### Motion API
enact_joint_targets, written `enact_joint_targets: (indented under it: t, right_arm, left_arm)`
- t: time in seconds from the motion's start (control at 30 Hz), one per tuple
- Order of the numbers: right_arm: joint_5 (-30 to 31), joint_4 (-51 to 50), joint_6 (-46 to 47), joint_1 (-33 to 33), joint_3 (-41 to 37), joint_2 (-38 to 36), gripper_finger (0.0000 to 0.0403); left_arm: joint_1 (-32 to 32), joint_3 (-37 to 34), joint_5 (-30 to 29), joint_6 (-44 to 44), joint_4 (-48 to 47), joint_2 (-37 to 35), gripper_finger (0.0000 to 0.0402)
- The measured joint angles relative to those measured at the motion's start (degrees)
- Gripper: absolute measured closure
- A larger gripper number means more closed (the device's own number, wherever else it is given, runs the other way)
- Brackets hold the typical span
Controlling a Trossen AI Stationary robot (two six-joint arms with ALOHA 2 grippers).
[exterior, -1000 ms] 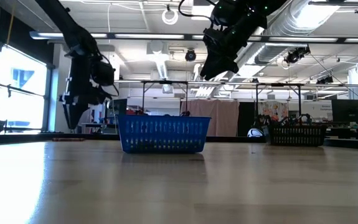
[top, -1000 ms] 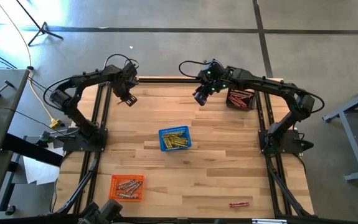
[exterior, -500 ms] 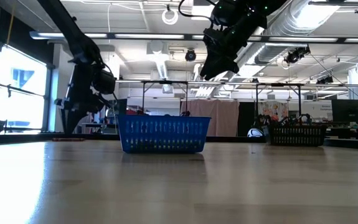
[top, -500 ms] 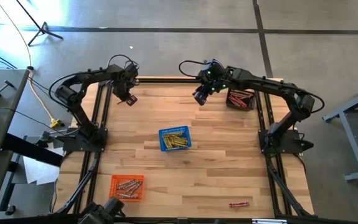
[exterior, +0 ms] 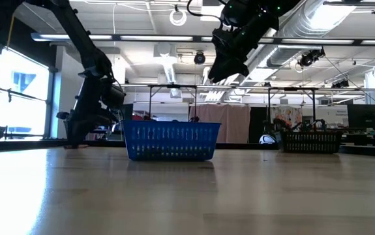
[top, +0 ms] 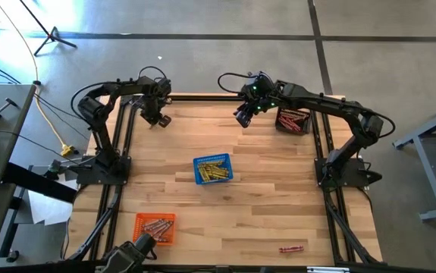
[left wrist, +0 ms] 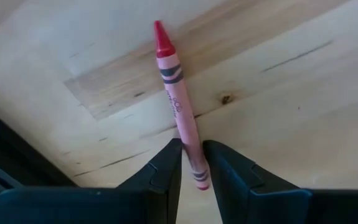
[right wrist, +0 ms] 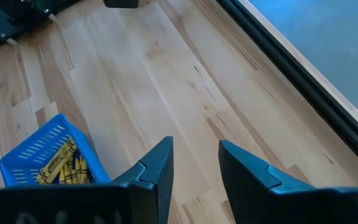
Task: Sort crayons
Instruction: Put the red crayon into the black basket
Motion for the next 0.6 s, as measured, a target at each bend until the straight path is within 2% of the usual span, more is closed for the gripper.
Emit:
enact_joint_targets:
  t: [0.27, 0.47, 0.6]
  right_arm:
    - [-0.2, -0.3, 0.0, 0.0, 0.0, 0.0, 0.0291]
    - [-0.2, -0.4, 0.1, 0.0, 0.0, 0.0, 0.0291]
    - [-0.2, -0.5, 1.0, 0.0, 0.0, 0.0, 0.0291]
  left_arm:
    - [0.9, 1.1, 2.1, -1.9, -0.8, 1.1, 0.0333]
    - [0.8, 1.1, 1.8, -2.0, -1.0, 1.0, 0.0392]
    - [0.7, 1.1, 2.0, -2.3, -1.2, 0.6, 0.0393]
